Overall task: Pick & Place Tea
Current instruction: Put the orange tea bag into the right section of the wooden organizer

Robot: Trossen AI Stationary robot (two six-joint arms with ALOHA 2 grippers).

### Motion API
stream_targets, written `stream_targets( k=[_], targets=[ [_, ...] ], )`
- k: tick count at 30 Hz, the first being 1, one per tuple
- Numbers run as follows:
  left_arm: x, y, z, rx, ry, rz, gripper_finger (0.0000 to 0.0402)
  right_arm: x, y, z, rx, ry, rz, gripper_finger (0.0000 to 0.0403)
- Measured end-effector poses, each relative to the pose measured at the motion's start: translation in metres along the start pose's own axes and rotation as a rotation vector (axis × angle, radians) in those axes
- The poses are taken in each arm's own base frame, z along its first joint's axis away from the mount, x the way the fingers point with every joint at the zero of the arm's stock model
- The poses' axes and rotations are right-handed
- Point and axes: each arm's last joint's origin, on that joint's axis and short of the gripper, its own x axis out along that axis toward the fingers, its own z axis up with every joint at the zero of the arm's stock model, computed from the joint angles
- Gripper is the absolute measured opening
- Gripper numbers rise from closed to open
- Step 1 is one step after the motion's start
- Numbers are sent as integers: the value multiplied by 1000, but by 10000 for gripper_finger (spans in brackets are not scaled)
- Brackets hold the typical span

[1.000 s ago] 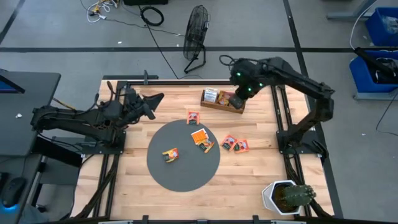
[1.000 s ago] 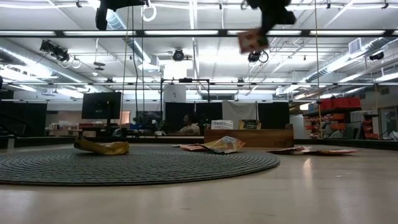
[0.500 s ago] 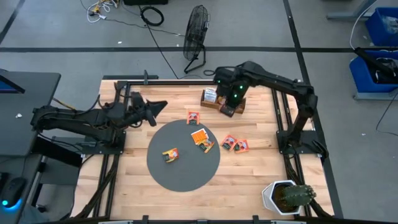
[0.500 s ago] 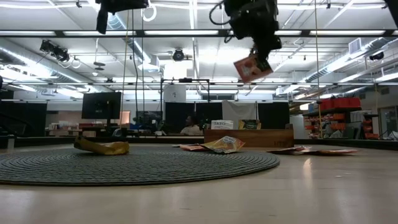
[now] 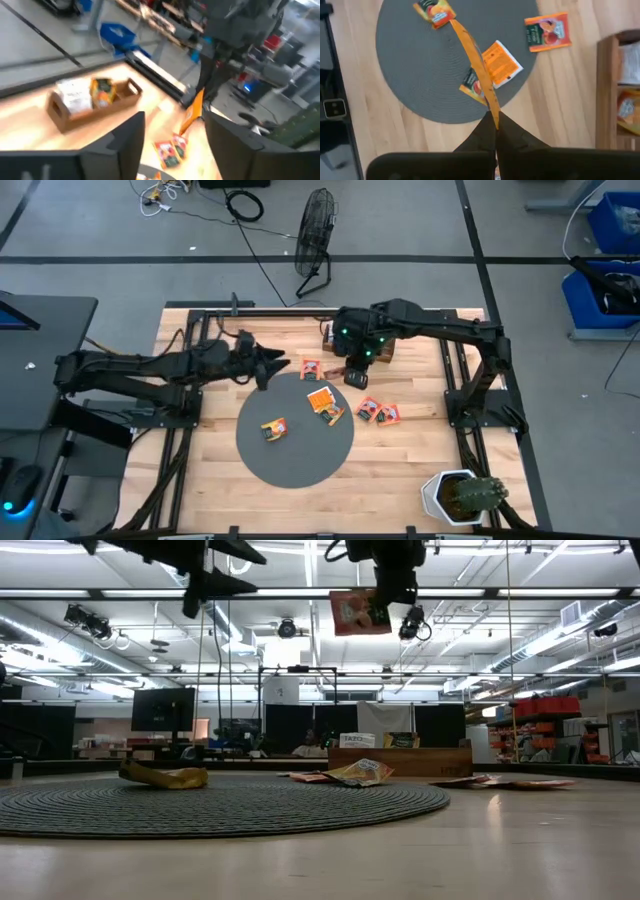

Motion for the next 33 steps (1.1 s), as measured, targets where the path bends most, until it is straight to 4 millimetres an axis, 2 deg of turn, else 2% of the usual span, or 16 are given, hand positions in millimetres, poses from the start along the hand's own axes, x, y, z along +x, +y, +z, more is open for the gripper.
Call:
stream_targets(
  k=[5,11,16,20,22,27,33],
  targets=[
    [28,-5,2,3,82,-29,243,5,11,0,-55,6,5,0],
    [67,-26,17,149,212,-109,242,5,12,1,-58,-3,3,0],
    [96,-36,17,255,369,-86,241,5,12,0,-56,0,3,0],
    [116,-42,15,338,424,-80,241,5,12,2,-57,-16,5,0],
    [123,-44,14,360,447,-75,241,5,12,2,-57,-15,5,0],
    [126,-43,12,363,484,-56,234,5,12,2,-59,-14,5,0],
    [125,-42,11,365,503,-48,171,5,12,2,-59,-21,6,0]
  ],
)
